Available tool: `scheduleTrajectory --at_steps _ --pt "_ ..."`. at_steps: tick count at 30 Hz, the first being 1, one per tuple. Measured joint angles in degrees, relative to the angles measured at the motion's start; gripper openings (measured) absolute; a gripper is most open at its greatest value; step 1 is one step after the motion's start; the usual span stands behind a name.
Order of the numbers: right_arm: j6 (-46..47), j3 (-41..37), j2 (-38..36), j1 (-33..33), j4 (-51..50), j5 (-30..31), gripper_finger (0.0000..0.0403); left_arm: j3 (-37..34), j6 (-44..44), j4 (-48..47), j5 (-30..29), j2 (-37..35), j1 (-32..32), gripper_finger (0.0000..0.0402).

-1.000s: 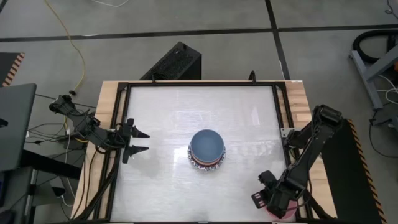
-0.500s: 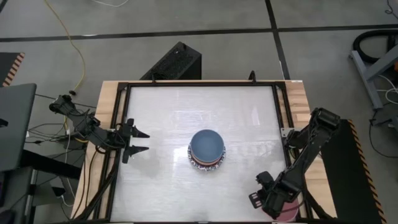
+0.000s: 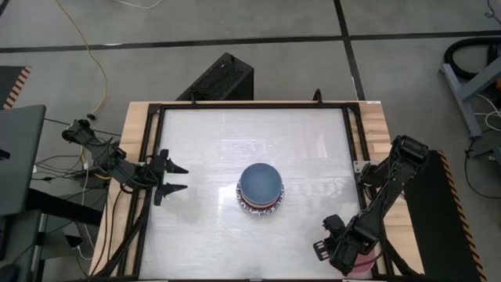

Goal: Nest bowls inside each other
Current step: Stack the pink bowl into the blue bowl

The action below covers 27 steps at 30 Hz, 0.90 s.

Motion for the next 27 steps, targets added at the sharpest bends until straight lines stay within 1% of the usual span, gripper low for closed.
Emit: scheduleTrajectory --at_steps 3,6,9,14,19,21,23,27 --pt "-0.17 0.04 0.05 0.00 -1.49 0.00 0.0108 -0.01 0.00 0.00 0.00 0.01 -0.02 0.0251" --pt "-0.24 0.08 0.90 0.00 -3.54 -0.45 0.0095 -0.01 0.02 0.00 0.00 0.01 -0.01 0.0251" --pt "-1.17 0.17 2.36 -0.11 -4.41 -1.75 0.0071 0.01 0.00 0.00 0.02 0.01 -0.01 0.0251" --pt "-5.66 0.41 4.62 -1.54 -4.73 -3.09 0.0018 -0.01 0.02 -0.01 0.00 0.02 -0.02 0.0251" --pt "-10.18 2.24 4.86 -3.92 -8.30 -3.13 0.0012 -0.01 0.02 0.00 0.00 0.02 -0.02 0.0251" --pt "-13.39 4.11 4.85 -5.28 -11.27 -2.16 0.0008 0.01 -0.02 0.00 0.00 0.02 -0.01 0.0251" --pt "-17.76 6.54 4.93 -6.91 -13.48 0.31 0.0006 -0.01 -0.03 0.00 0.00 0.02 -0.02 0.0251" --pt "-26.44 13.12 4.94 -10.77 -18.93 7.24 0.0006 -0.01 -0.07 0.00 -0.03 0.00 -0.02 0.0251"
